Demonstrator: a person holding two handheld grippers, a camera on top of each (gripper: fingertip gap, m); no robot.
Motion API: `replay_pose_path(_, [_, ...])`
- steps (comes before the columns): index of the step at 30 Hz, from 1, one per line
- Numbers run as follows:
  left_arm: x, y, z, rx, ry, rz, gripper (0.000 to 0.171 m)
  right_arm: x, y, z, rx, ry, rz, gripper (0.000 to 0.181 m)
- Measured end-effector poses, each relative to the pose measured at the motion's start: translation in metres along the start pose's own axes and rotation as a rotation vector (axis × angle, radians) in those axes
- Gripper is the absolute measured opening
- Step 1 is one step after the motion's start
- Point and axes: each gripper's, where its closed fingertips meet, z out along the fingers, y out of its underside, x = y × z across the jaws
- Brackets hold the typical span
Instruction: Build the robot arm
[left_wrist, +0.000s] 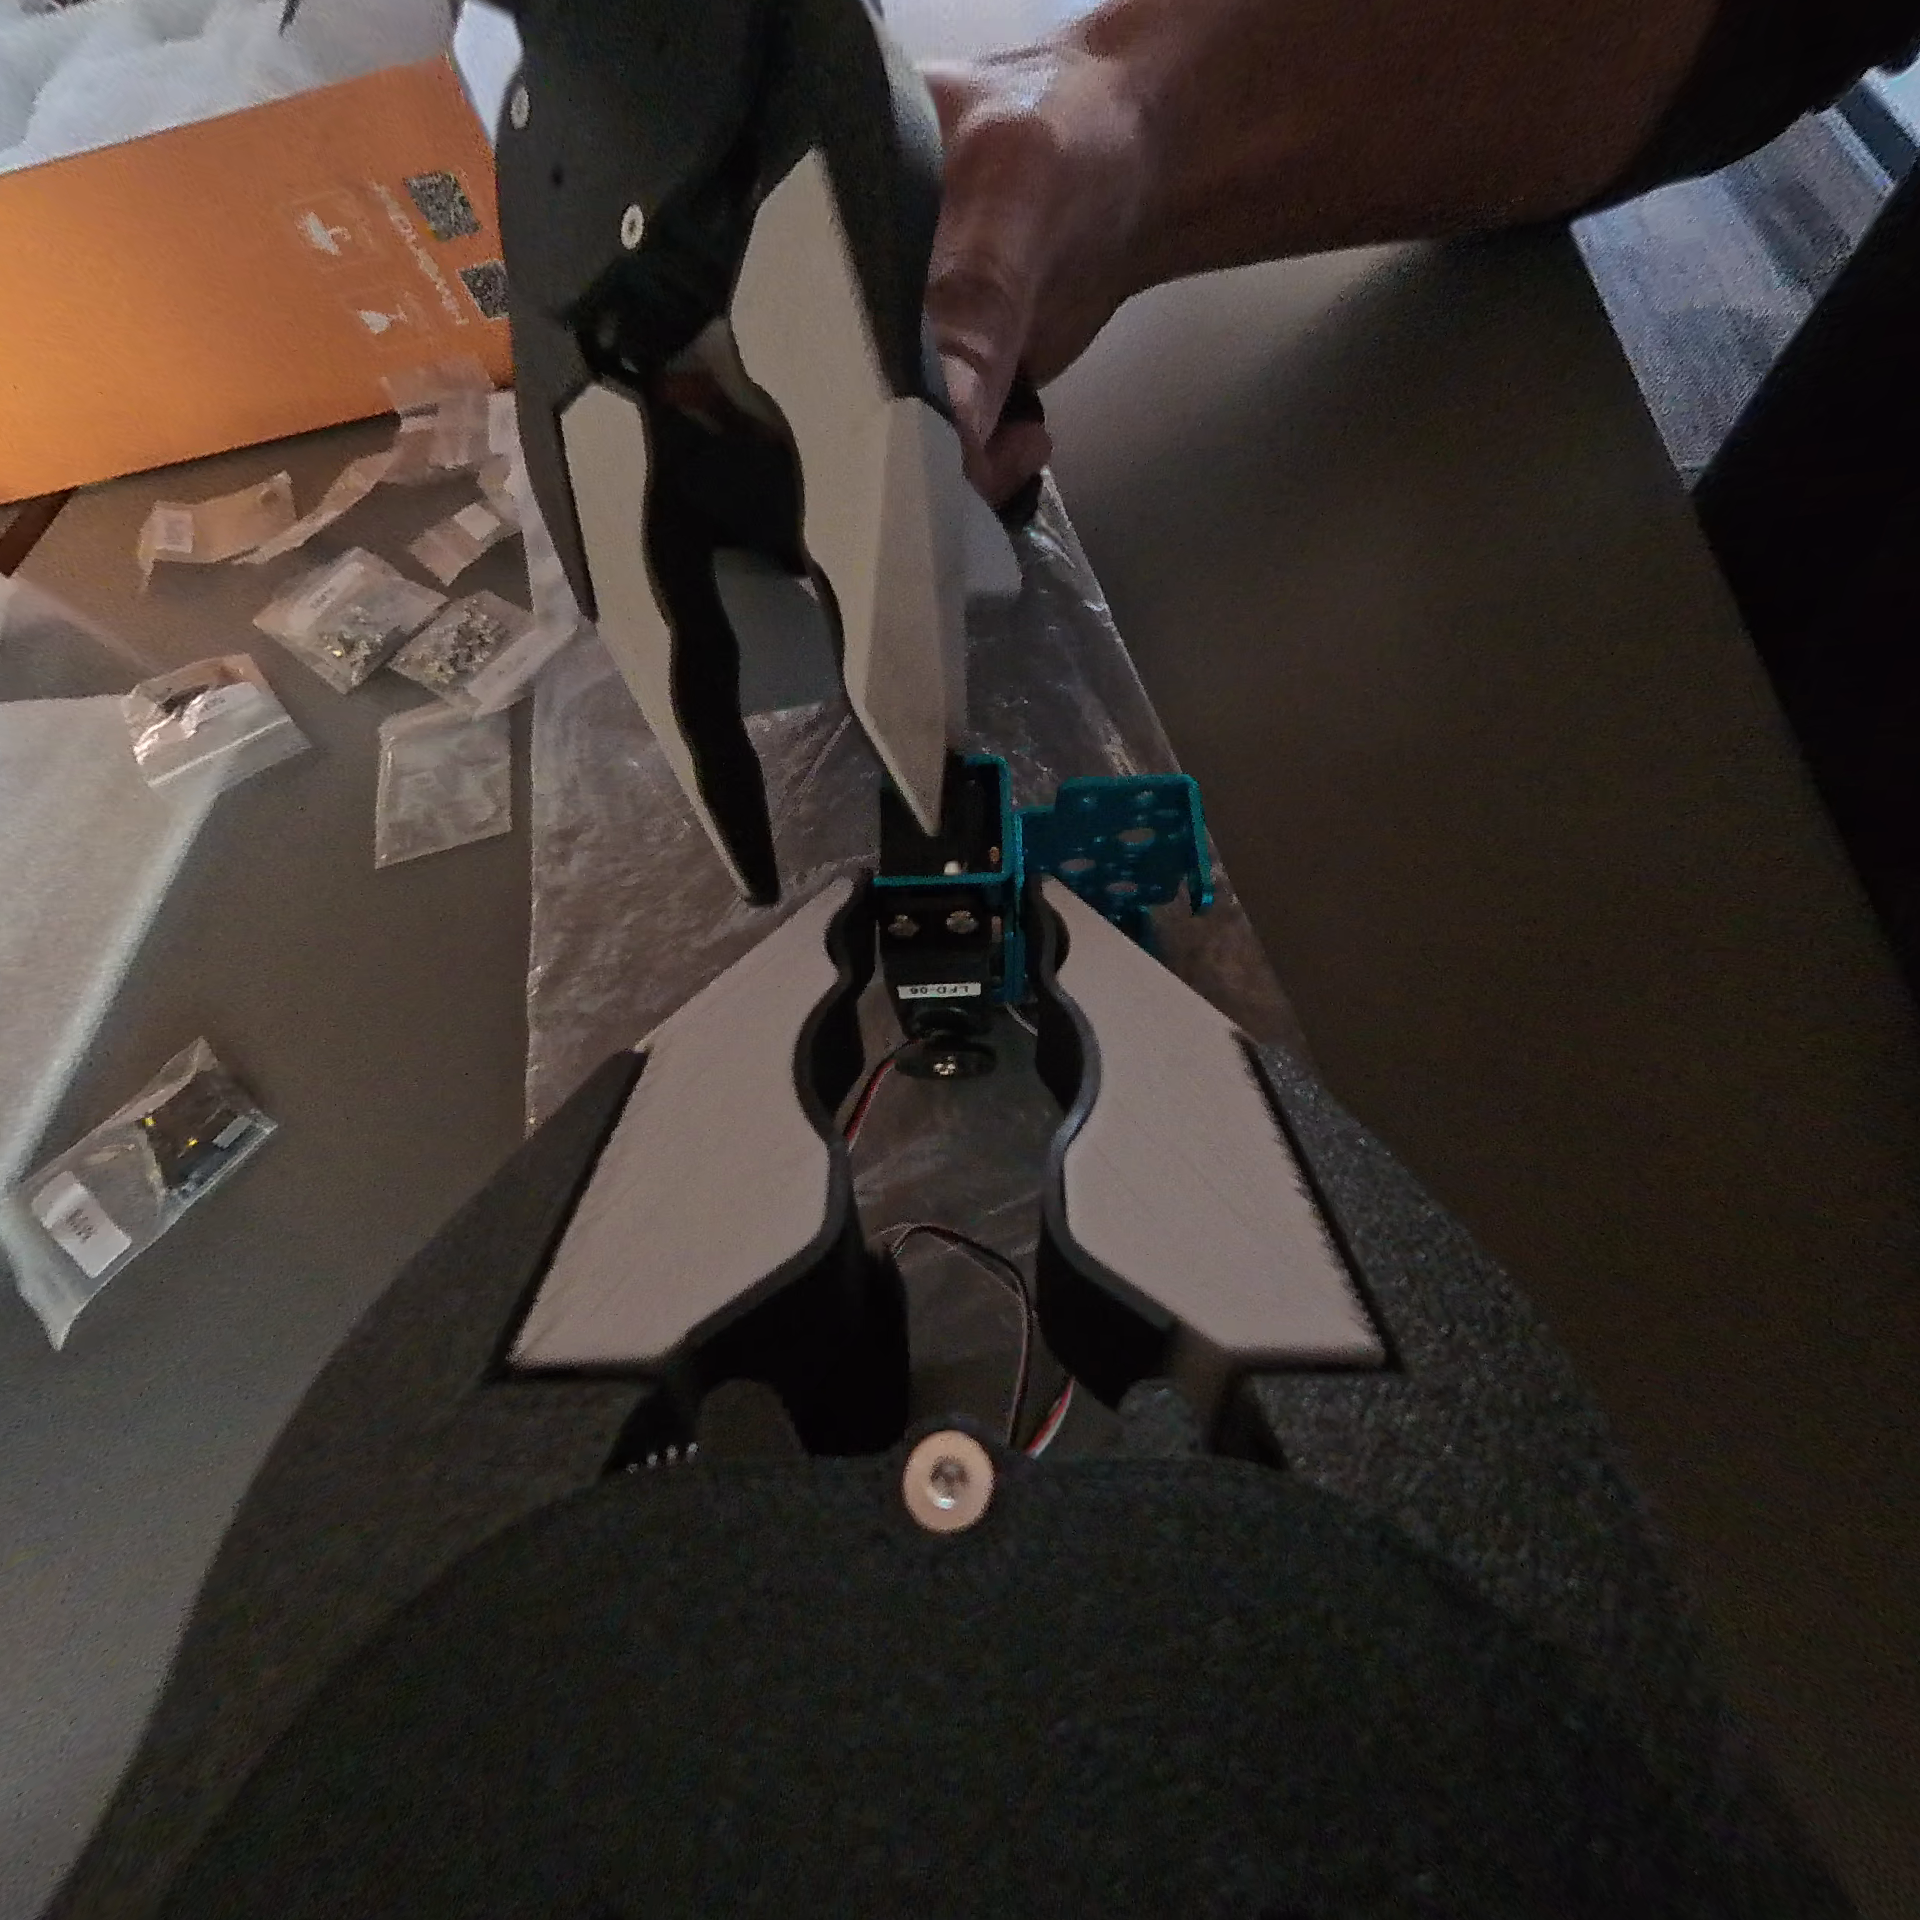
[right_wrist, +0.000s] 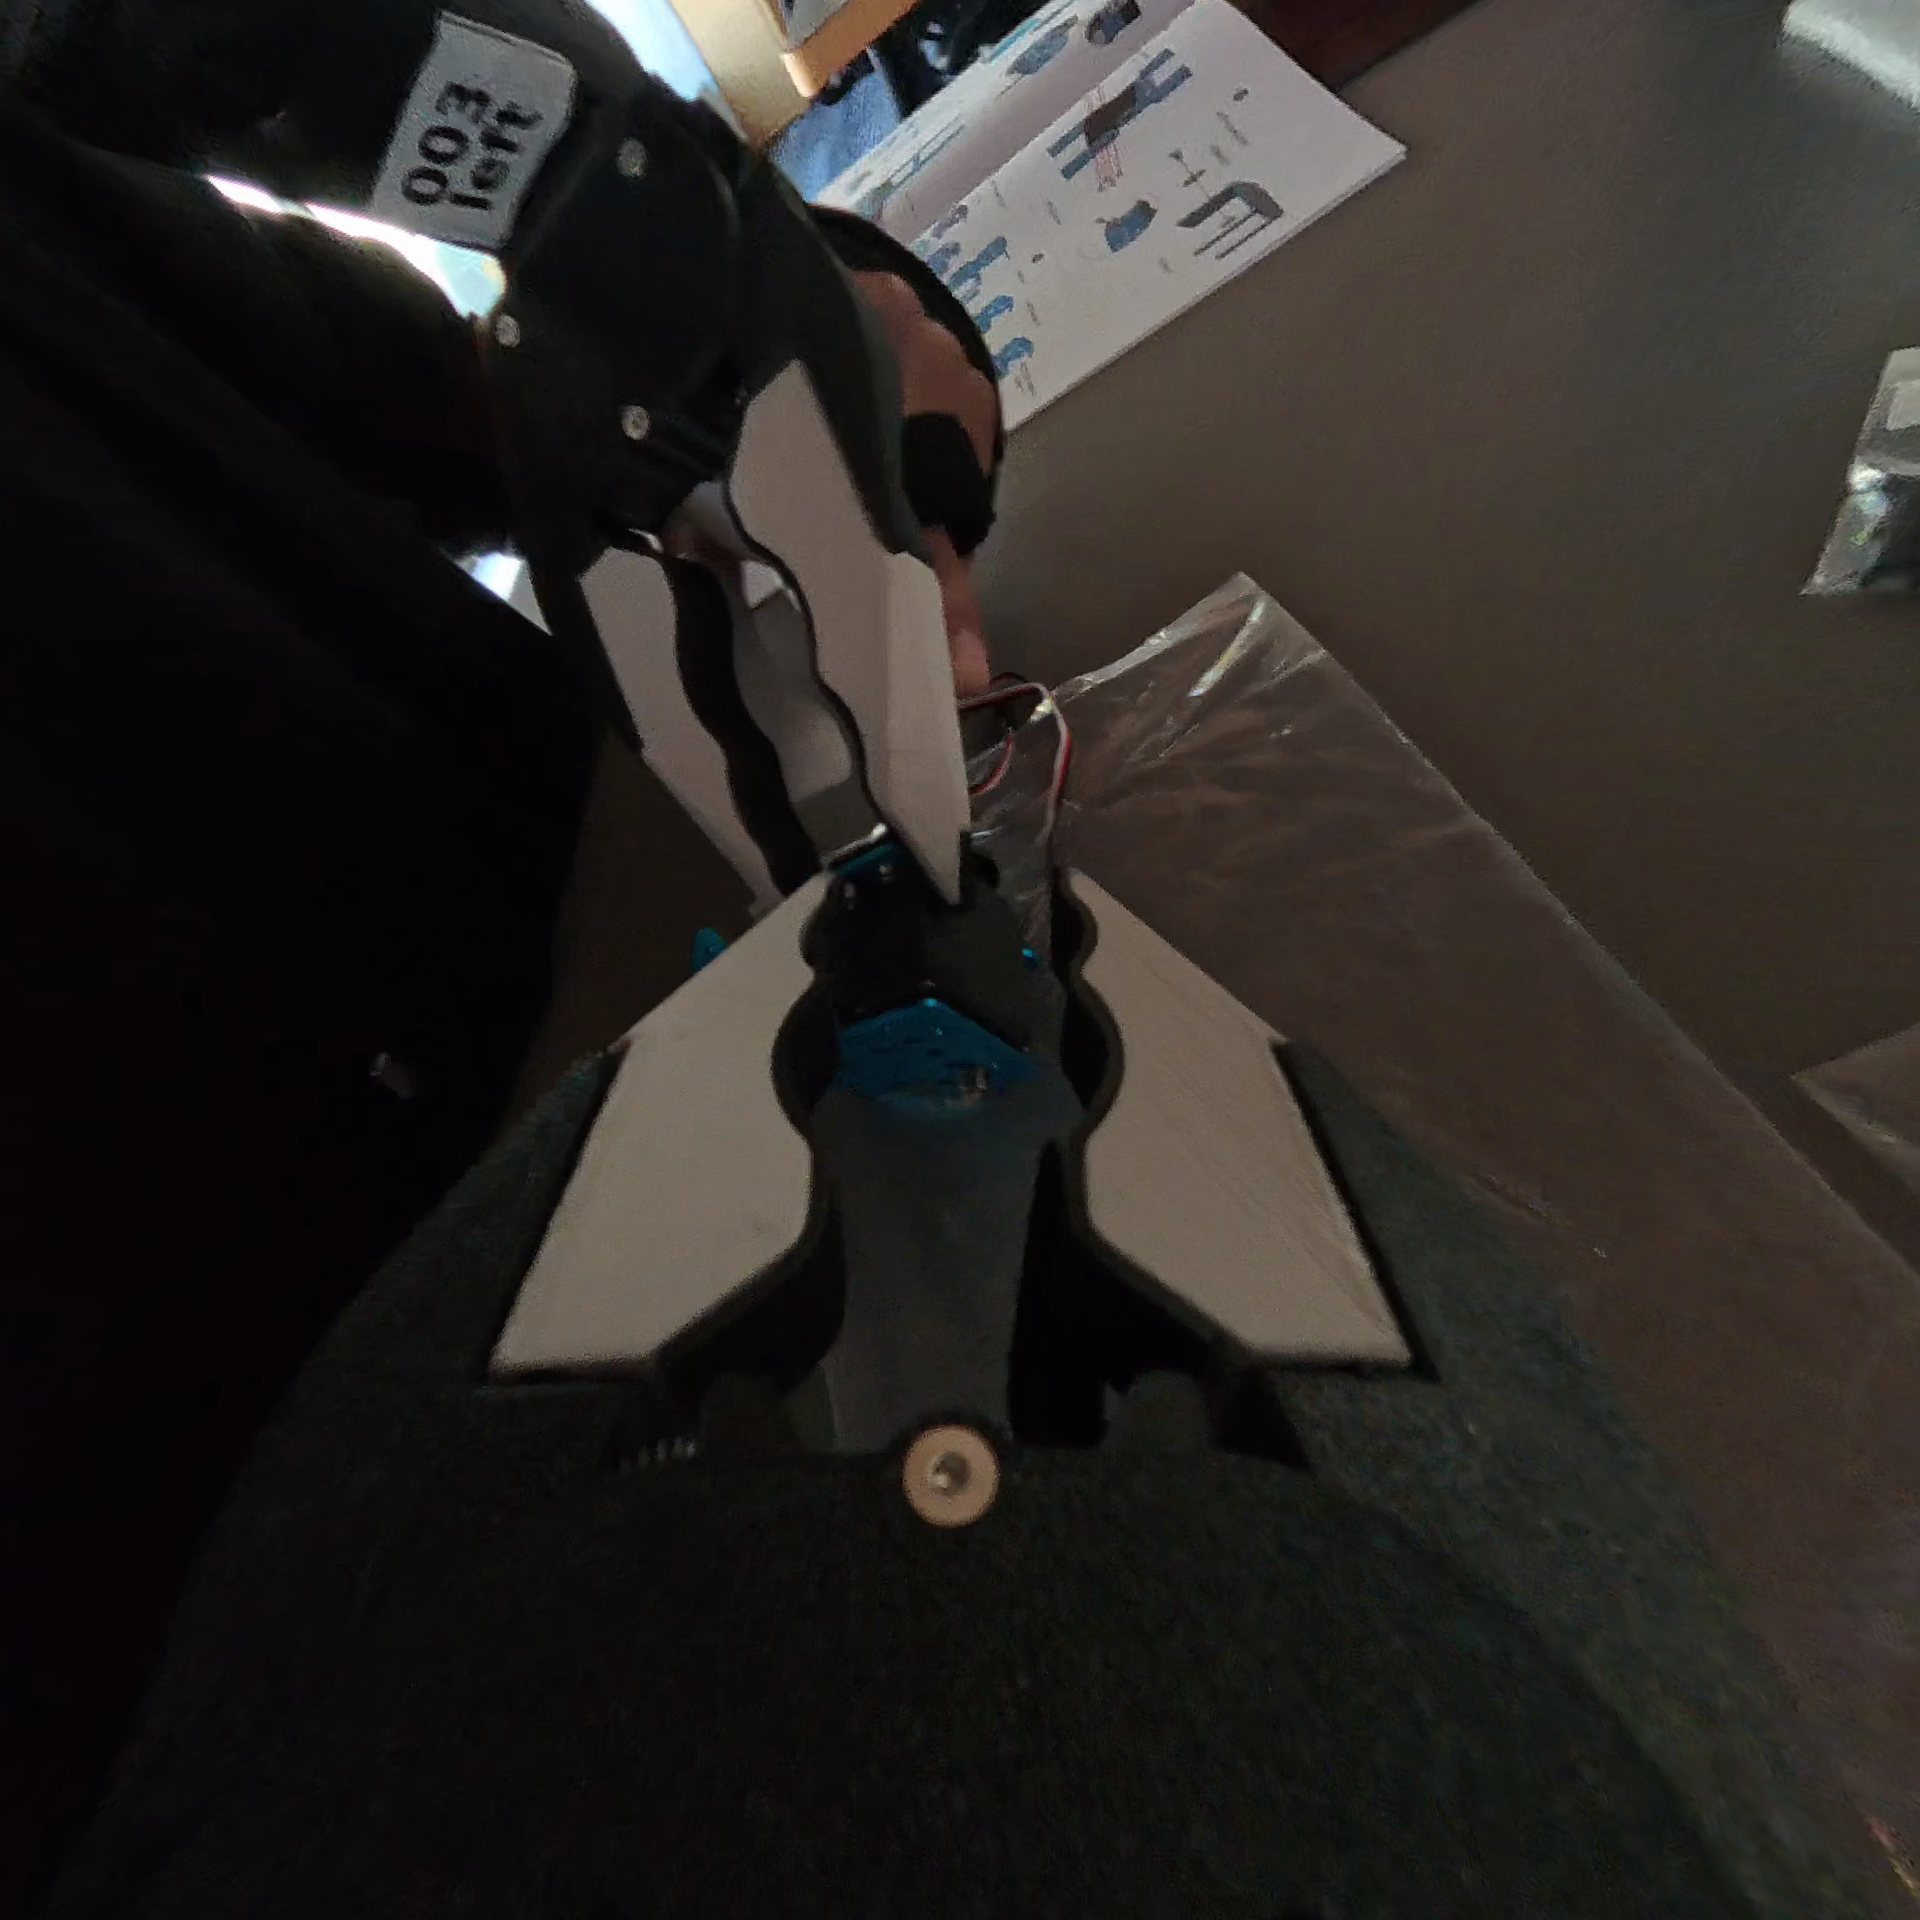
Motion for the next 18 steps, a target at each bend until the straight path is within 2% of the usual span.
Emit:
replay_pose_path(7, [-0.0001,0.0003,-0.0003,0.027,-0.008,-0.021,0.028,-0.0044,0.0058,0.0059,-0.046,0.007,-0.035,0.040])
replay_pose_path(18, [0.0008,0.0000,-0.0004,0.042,-0.013,-0.022,0.028,0.0011,0.0013,-0.0028,-0.013,-0.001,0.005,0.043])
